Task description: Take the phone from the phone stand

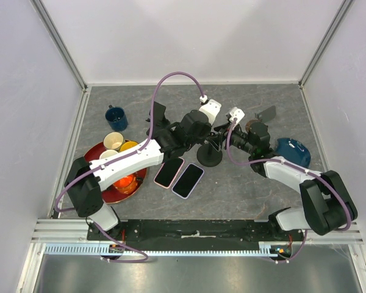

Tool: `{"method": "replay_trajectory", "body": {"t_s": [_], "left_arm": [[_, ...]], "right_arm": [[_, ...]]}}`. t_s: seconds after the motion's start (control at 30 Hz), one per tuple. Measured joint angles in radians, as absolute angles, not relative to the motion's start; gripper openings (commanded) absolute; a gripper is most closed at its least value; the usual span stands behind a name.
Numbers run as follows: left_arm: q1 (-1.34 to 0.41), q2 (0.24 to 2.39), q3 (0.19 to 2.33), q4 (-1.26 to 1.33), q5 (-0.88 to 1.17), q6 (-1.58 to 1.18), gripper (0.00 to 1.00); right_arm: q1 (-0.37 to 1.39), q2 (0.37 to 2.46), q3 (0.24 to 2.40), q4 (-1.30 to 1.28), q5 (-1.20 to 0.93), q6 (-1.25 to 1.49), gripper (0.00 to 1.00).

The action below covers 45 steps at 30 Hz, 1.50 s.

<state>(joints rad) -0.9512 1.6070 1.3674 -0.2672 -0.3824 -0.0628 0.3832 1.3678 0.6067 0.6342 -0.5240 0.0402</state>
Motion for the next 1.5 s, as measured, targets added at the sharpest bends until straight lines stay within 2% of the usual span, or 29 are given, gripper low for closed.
{"method": "replay_trajectory", "body": {"t_s": [0.17,0.27,0.3,0.33,0.43,0.83,1.27,1.4,1.5], "left_arm": [[-0.951,1.607,1.367,-0.268,-0.382,-0.063,0.02],[-0.951,1.606,1.367,-0.268,-0.375,-0.063,0.02],[-0.951,1.605,1.367,-0.268,-0.371,-0.063,0.02],[-0.951,1.604,1.367,-0.269,-0.367,-0.063,0.02],[-0.950,1.603,1.367,-0.267,-0.367,-0.062,0.02],[-0.930,1.583,1.356,-0.284,-0.267,0.104,0.02],[-0.768,1.537,1.327,-0.305,0.083,0.181,0.02],[-0.733,1.485,1.284,-0.295,0.096,0.172,0.12],[-0.736,1.439,1.233,-0.254,0.054,0.139,0.13]], "right_arm": [[0.382,1.396,0.612,0.638,-0.538,0.039,0.59],[0.382,1.419,0.613,0.638,-0.546,0.036,0.46],[0.382,1.425,0.614,0.638,-0.553,0.038,0.41],[0.385,1.428,0.614,0.638,-0.559,0.038,0.27],[0.390,1.428,0.615,0.643,-0.571,0.007,0.00],[0.395,1.439,0.615,0.655,-0.594,-0.017,0.00],[0.400,1.478,0.634,0.681,-0.626,-0.054,0.00],[0.384,1.485,0.636,0.697,-0.622,-0.051,0.00],[0.382,1.487,0.623,0.729,-0.605,-0.037,0.00]]}}
